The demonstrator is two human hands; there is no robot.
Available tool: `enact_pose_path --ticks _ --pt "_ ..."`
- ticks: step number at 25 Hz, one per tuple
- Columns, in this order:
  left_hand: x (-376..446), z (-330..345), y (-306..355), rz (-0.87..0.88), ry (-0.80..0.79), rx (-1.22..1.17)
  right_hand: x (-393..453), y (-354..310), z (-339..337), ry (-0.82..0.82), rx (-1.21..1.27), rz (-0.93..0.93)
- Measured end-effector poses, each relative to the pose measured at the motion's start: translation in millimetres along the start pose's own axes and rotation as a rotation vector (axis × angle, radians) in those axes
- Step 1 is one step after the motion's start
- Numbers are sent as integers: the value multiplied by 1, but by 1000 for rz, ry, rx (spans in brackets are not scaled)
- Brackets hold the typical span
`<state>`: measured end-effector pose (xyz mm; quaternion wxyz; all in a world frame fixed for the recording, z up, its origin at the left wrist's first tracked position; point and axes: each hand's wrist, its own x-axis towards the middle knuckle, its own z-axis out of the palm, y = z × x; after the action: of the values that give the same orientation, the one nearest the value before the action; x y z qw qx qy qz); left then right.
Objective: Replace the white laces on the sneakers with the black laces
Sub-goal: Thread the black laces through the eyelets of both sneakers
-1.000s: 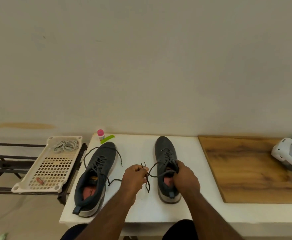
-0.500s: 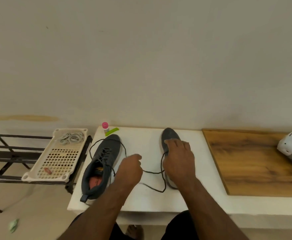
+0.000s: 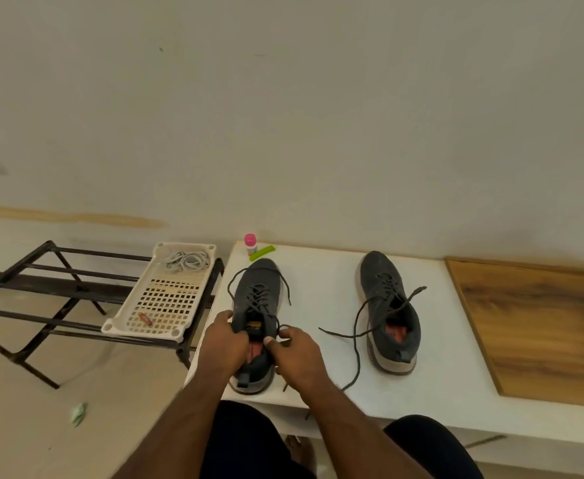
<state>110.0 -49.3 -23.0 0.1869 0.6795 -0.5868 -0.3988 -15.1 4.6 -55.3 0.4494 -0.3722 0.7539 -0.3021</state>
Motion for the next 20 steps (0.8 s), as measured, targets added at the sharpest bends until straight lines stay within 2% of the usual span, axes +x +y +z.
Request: enact_pose_path --ticks 2,7,9,10,12,16,20 --pt "-3 9 3 14 -59 22 -5 10 -19 42 35 44" --pt "-21 31 16 -32 -319 11 -29 34 -66 -35 284 266" --pt "-28 37 25 -85 -343 -10 -27 38 -71 10 338 330" --pt "-28 41 27 -64 -304 18 -23 40 -71 63 364 335" --pt "-27 49 32 -26 -196 -12 -21 39 -71 160 453 307" --pt "-24 47 43 -67 -117 -445 -26 21 -84 232 642 166" --pt "-26 24 64 2 -124 -701 -32 -25 -109 314 540 -109"
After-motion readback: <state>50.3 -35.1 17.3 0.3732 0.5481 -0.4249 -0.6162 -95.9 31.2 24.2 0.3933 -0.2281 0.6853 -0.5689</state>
